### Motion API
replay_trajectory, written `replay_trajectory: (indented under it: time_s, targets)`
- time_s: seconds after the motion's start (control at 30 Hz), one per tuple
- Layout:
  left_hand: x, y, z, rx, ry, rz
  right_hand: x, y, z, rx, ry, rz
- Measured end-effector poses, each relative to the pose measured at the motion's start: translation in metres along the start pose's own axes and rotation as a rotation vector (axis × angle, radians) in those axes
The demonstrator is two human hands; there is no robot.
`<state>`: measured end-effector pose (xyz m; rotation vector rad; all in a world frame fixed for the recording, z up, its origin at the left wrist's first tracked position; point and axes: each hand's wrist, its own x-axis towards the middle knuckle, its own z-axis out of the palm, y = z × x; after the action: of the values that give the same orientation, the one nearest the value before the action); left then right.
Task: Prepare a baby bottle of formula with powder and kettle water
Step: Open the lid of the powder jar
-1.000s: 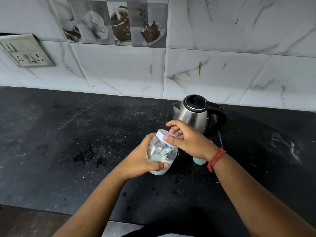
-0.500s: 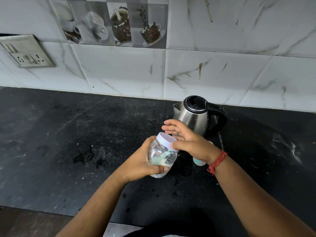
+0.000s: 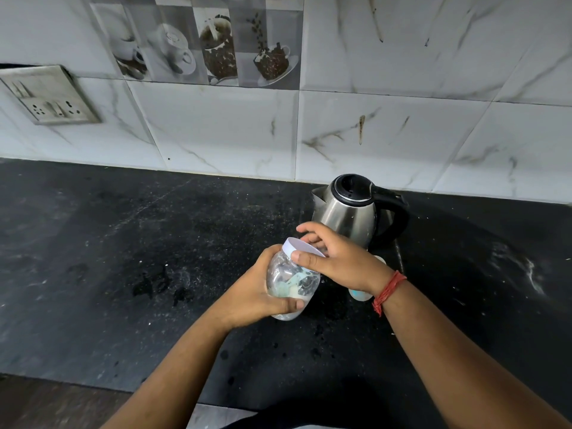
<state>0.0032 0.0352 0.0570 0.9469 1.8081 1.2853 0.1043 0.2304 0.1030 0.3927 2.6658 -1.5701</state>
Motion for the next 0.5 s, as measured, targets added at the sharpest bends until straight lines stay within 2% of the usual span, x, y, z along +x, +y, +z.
replay_trajectory:
  time_s: [0.1, 0.27, 0.5]
  targets:
    - [0.000, -0.002, 0.001, -0.022, 0.002, 0.006, 0.001, 0.001, 0.000, 0.056, 0.056, -0.036]
    - [0.000, -0.016, 0.001, -0.054, 0.068, 0.022, 0.005, 0.001, -0.003, 0.298, 0.290, -0.117]
    - [-0.002, -0.039, -0.005, 0.023, 0.314, 0.023, 0.004, 0.030, 0.020, 0.147, 0.348, 0.032]
